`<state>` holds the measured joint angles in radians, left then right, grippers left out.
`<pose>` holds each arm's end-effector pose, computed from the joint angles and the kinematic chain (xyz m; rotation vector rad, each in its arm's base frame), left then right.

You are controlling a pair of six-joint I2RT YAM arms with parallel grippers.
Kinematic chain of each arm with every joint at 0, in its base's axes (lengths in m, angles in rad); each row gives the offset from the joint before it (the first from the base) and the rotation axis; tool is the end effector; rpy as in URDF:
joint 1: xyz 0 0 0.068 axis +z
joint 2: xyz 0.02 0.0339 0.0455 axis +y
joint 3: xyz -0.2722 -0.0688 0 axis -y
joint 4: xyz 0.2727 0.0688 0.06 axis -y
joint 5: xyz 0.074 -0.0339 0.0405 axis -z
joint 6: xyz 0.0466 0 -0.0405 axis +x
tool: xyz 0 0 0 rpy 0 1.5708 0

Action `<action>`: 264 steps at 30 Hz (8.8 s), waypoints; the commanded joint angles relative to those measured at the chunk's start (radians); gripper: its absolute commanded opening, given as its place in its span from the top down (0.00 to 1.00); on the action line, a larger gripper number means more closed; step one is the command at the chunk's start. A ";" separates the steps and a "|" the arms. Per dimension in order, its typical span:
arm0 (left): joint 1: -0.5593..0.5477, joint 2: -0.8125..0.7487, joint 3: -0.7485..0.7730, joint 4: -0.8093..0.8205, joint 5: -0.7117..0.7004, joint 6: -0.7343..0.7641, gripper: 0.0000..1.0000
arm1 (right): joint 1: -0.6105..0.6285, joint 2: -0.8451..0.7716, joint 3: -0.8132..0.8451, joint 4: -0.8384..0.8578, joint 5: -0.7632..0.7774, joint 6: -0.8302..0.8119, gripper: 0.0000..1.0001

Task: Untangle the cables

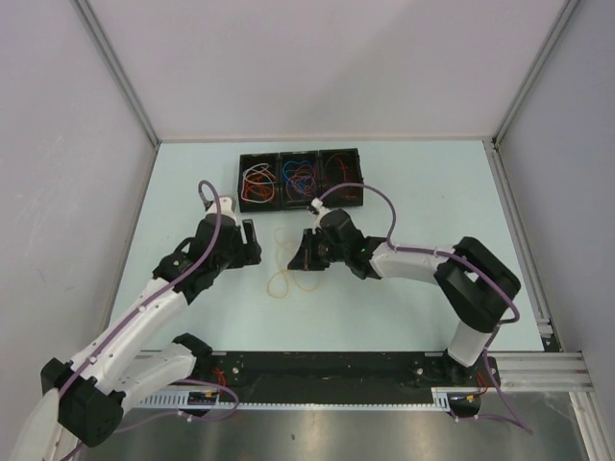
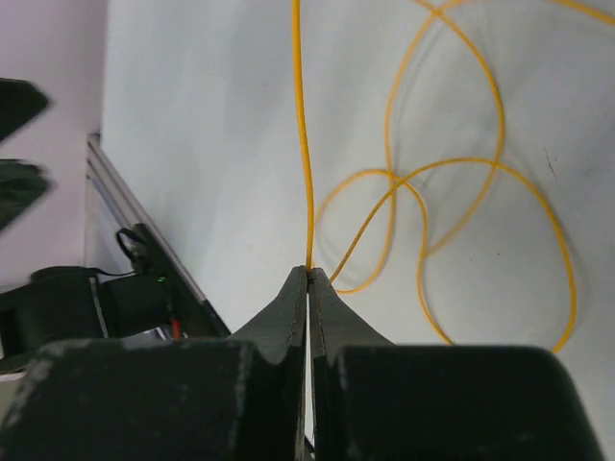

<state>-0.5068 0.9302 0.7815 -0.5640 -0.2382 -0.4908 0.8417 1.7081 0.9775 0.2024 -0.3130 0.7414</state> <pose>0.2031 -0.1002 0.2727 -0.1061 2.2699 -0.2581 0.2575 0.3098 0.1862 -0.3281 2.3192 1.2118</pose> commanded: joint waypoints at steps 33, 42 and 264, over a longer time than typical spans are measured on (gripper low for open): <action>-0.122 0.169 -0.094 0.102 0.004 -0.072 0.26 | -0.159 -0.375 -0.104 -0.509 0.244 -0.123 0.44; -0.194 0.450 0.005 0.171 -0.066 -0.054 0.30 | -0.265 -0.351 -0.260 -0.373 0.166 -0.128 0.45; 0.136 1.095 1.054 0.455 0.117 -0.236 1.00 | -0.371 -0.263 -0.349 -0.153 -0.023 -0.143 0.45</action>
<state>-0.3706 2.0270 1.9091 -0.2245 -0.1459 -0.6628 0.4751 1.4567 0.6357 0.0204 -0.3241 0.6086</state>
